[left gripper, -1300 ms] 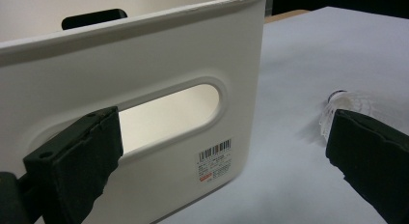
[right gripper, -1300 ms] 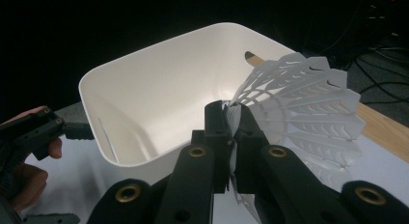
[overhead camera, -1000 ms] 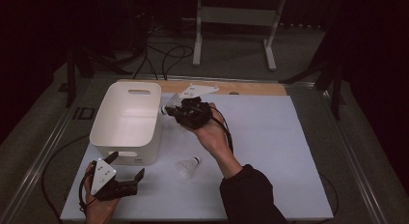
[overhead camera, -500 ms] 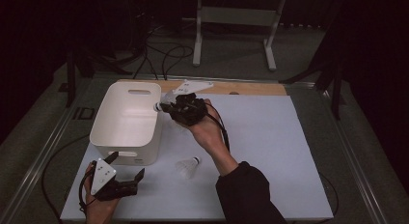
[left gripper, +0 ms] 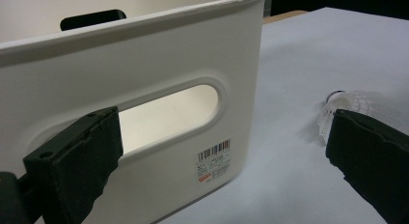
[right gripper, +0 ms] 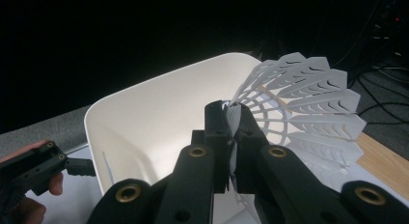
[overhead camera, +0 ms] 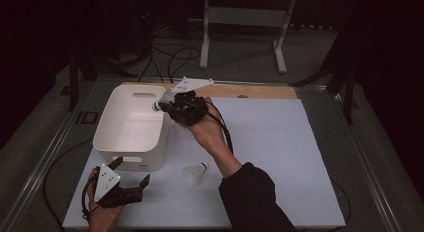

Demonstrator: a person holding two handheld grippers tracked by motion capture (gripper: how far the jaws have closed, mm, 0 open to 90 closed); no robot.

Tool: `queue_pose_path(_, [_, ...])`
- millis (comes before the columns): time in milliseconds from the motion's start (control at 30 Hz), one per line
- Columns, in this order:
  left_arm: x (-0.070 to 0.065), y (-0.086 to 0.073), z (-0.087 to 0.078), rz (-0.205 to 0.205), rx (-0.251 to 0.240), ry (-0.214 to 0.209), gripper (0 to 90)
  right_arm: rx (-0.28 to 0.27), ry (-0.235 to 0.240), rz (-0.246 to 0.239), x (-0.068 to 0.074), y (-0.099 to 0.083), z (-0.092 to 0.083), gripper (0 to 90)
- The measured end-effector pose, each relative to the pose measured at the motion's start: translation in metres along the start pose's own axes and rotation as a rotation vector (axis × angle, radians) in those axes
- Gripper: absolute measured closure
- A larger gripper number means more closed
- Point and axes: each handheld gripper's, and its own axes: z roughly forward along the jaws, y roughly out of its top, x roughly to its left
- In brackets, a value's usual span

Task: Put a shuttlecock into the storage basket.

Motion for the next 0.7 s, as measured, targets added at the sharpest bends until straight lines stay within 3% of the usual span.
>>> queue_pose_path(633, [0.0, 0.0, 0.0, 0.0, -0.001, 0.003, 0.1, 0.006, 0.034, -0.002, 0.013, 0.009, 0.024, 87.4])
queue_pose_path(700, [0.001, 0.0, 0.0, 0.002, -0.002, 0.002, 0.1, 0.001, 0.051, -0.007, 0.014, 0.008, 0.027, 83.7])
